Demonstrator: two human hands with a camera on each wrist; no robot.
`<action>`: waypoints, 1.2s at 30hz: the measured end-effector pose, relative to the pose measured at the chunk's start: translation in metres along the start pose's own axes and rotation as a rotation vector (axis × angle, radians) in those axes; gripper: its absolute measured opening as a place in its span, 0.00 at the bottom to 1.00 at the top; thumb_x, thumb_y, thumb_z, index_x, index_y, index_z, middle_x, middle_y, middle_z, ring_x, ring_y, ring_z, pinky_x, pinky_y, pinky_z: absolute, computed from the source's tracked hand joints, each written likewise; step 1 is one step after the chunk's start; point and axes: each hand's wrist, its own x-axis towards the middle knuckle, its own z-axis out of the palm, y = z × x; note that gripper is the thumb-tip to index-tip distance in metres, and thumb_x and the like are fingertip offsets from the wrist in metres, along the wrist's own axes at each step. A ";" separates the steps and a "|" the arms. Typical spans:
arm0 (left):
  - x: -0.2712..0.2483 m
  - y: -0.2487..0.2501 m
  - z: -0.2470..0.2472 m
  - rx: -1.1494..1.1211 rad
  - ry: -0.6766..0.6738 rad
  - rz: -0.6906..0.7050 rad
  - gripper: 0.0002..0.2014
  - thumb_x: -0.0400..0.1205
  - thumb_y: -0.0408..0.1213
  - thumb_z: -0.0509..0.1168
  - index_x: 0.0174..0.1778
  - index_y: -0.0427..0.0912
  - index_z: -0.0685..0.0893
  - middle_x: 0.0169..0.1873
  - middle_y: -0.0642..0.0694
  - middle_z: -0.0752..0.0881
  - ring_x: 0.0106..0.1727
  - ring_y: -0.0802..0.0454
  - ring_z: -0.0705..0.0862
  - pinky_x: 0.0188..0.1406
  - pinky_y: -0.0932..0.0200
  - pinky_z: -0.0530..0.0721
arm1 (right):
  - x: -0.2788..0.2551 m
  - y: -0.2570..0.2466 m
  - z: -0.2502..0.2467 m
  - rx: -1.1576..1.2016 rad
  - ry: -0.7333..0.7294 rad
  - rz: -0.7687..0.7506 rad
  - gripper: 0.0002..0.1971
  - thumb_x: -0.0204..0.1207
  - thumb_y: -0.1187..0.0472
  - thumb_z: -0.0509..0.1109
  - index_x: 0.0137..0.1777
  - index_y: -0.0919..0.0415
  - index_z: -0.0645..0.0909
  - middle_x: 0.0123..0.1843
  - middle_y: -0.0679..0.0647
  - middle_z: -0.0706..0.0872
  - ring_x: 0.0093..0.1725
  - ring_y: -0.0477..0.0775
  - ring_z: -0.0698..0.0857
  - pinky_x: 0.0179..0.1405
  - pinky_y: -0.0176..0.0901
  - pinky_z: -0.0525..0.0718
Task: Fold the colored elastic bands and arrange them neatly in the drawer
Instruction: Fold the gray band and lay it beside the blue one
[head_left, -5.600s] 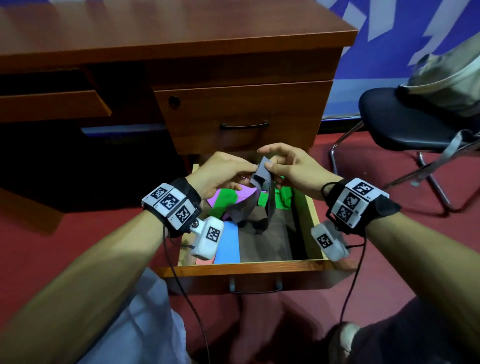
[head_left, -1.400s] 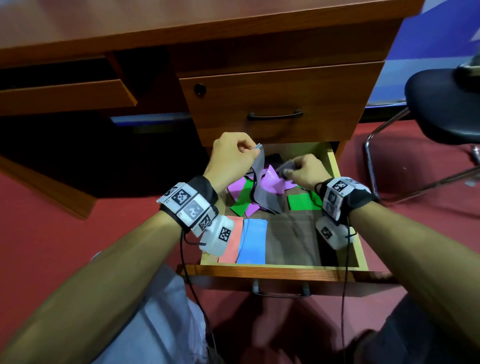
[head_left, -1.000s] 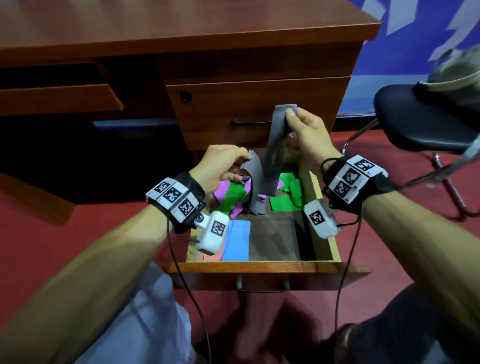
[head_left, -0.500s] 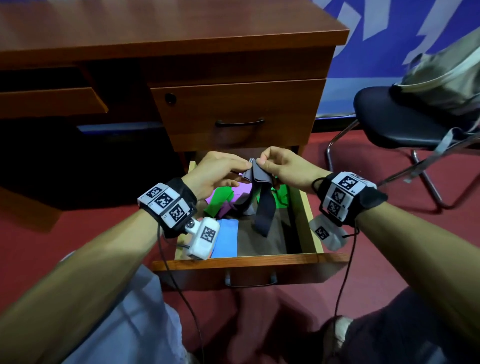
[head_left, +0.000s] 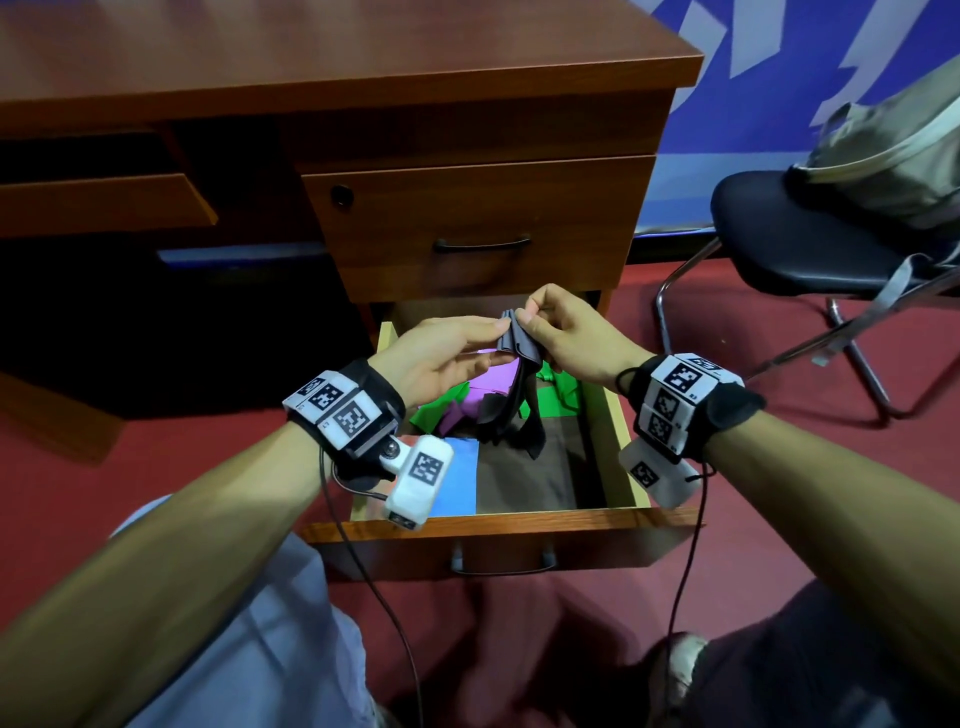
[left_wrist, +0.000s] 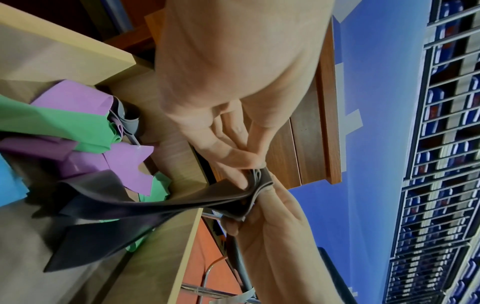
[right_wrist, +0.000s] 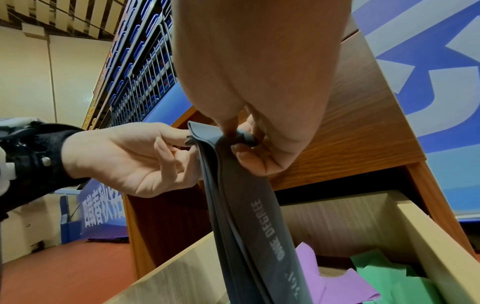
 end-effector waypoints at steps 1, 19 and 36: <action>0.000 0.001 0.000 -0.018 -0.010 -0.015 0.05 0.83 0.30 0.72 0.53 0.36 0.90 0.44 0.42 0.93 0.42 0.50 0.94 0.53 0.60 0.85 | 0.000 -0.001 -0.001 -0.003 0.004 -0.009 0.09 0.89 0.52 0.62 0.52 0.57 0.72 0.37 0.55 0.79 0.31 0.53 0.74 0.30 0.46 0.73; -0.010 0.000 0.004 0.075 0.074 0.075 0.10 0.77 0.30 0.79 0.53 0.33 0.91 0.43 0.39 0.94 0.39 0.53 0.93 0.39 0.68 0.87 | 0.000 0.005 0.007 -0.095 0.080 -0.107 0.10 0.89 0.55 0.62 0.54 0.63 0.72 0.34 0.52 0.81 0.28 0.44 0.76 0.29 0.39 0.75; -0.017 0.004 0.009 0.076 0.153 0.108 0.04 0.77 0.23 0.72 0.38 0.34 0.89 0.31 0.41 0.89 0.31 0.50 0.86 0.31 0.62 0.81 | 0.000 -0.002 0.011 -0.011 0.057 -0.094 0.09 0.89 0.55 0.62 0.57 0.60 0.77 0.43 0.54 0.84 0.33 0.49 0.82 0.26 0.48 0.82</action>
